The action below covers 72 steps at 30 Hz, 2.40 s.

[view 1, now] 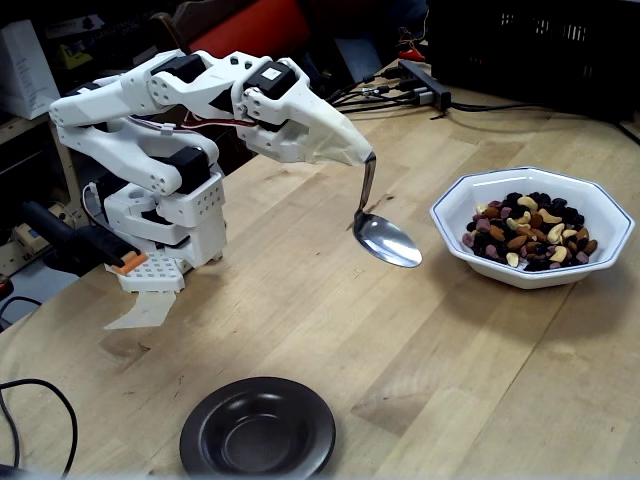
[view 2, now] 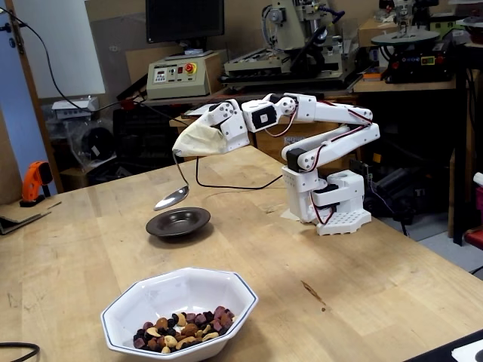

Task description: Use spoon to transfer food from the white bowl to brown plate

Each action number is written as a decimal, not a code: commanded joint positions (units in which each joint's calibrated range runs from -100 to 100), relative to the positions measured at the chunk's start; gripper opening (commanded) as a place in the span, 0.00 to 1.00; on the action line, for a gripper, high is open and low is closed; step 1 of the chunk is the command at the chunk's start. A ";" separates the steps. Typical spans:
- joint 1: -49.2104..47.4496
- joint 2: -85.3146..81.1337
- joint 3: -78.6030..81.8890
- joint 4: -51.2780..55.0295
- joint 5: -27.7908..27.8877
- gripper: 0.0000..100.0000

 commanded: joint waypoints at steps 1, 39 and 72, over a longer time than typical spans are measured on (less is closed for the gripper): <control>0.47 1.15 -4.78 -0.71 -0.34 0.04; -0.12 42.57 -26.55 -16.05 -0.34 0.04; -0.20 42.57 -25.85 -15.34 -0.34 0.04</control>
